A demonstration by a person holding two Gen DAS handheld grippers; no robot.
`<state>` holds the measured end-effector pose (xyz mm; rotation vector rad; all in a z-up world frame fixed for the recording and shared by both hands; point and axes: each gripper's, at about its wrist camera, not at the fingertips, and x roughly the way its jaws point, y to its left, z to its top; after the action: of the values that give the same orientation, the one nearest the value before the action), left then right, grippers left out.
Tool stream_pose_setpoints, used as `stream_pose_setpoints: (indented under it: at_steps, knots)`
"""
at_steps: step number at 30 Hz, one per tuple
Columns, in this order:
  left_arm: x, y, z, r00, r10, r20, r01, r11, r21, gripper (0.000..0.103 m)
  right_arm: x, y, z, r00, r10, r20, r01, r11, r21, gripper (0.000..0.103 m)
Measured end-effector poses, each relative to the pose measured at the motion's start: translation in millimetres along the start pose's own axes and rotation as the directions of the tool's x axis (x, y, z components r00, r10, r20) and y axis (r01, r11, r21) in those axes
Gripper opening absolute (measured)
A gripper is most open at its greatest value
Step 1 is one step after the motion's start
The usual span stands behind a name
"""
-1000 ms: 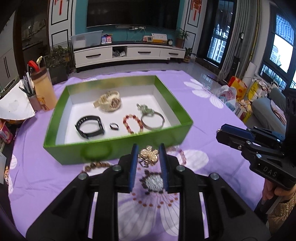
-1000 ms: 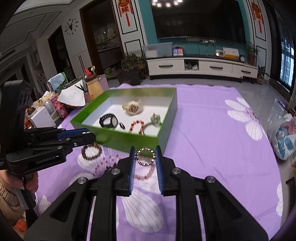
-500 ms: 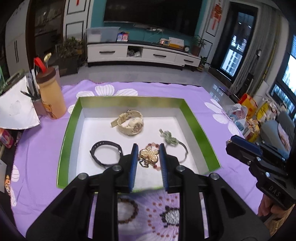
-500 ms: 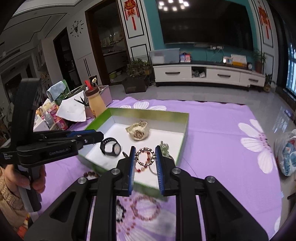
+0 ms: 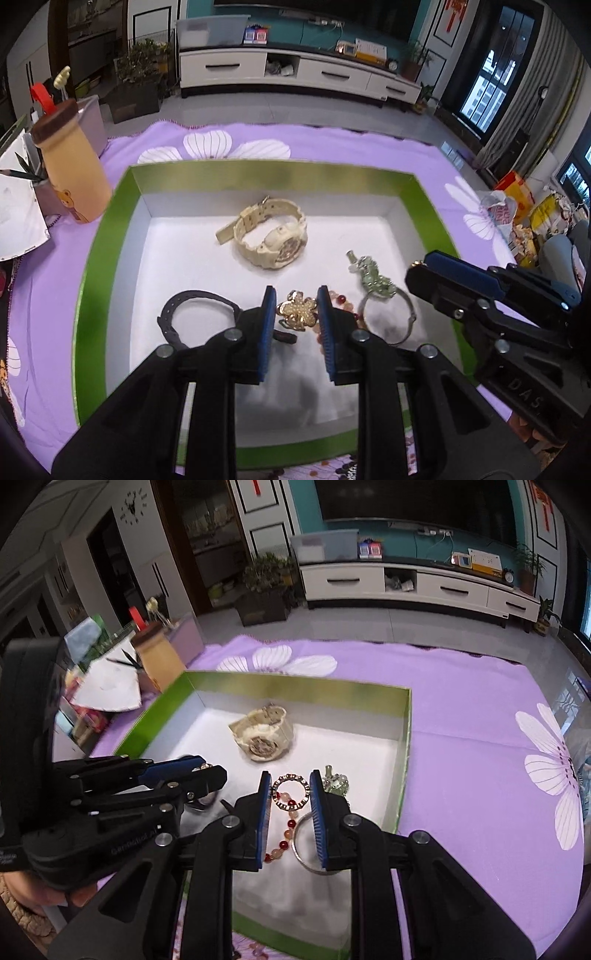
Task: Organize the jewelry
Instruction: 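Carry the jeweled ring and pendant into the green box and open both tools, then move both open tools back out toward the remaining bead bracelets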
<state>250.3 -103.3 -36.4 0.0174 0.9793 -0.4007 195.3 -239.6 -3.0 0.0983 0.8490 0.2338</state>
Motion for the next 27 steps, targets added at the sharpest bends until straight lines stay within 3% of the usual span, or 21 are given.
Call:
stream_pose_setpoints:
  at_steps: [17, 22, 27]
  knots:
    - [10.8, 8.5, -6.2, 0.999, 0.044, -0.023, -0.044, 0.999, -0.001, 0.025, 18.8, -2.5, -4.5, 0.998, -0.044, -0.052, 0.044, 0.999, -0.003, 0.023]
    - [2.4, 9.1, -6.1, 0.999, 0.047, -0.006, -0.047, 0.999, -0.006, 0.047, 11.4, -3.4, -3.6, 0.998, -0.051, -0.04, 0.051, 0.999, -0.002, 0.023]
    - [-11.8, 7.9, -8.9, 0.997, 0.076, 0.009, -0.076, 0.997, 0.001, 0.059, -3.8, -2.8, -6.2, 0.998, -0.053, -0.017, 0.053, 0.999, 0.003, 0.036]
